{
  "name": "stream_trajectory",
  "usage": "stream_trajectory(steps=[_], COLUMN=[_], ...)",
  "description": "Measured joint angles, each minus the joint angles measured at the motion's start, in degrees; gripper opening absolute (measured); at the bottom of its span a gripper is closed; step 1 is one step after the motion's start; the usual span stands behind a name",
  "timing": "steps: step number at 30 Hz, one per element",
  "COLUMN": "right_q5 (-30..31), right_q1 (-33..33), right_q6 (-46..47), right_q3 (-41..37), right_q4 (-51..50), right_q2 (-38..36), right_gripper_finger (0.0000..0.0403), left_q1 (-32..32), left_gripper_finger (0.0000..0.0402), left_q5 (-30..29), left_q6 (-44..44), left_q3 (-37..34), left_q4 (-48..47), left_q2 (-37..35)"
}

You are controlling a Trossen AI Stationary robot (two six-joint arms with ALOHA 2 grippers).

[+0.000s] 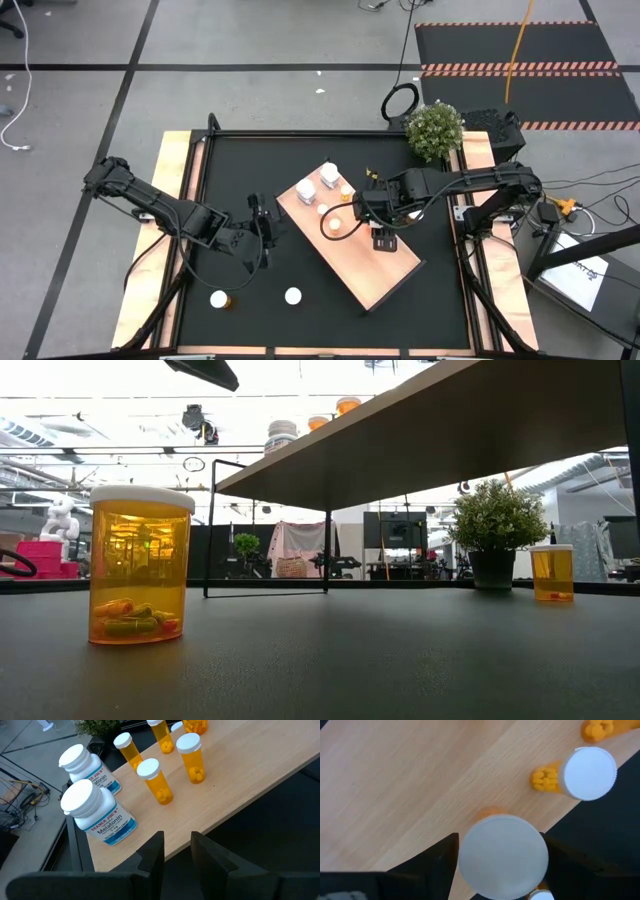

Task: Pick and place medicine bottles onto shelf by color
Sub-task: Put the large orange pill bottle on the shelf

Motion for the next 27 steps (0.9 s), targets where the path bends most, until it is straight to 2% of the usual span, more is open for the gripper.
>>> stream_trajectory(steps=[6, 27], right_q5=[-1.78, -1.36], right_q1=[0.00, 0.00], right_q6=[-0.02, -0.24], right_q3=[0.00, 0.02], right_q4=[-0.02, 3.38], right_q2=[0.00, -1.52], right_gripper_finger=[0.0255, 0.0256], left_q1=[0.00, 0.00], left_gripper_finger=[0.0099, 0.0099], left_q5=[0.00, -0.02], left_q6=[0.00, -0.50], left_q3=[0.00, 0.00], left_q4=[0.00, 0.02], left_q2=[0.00, 0.00])
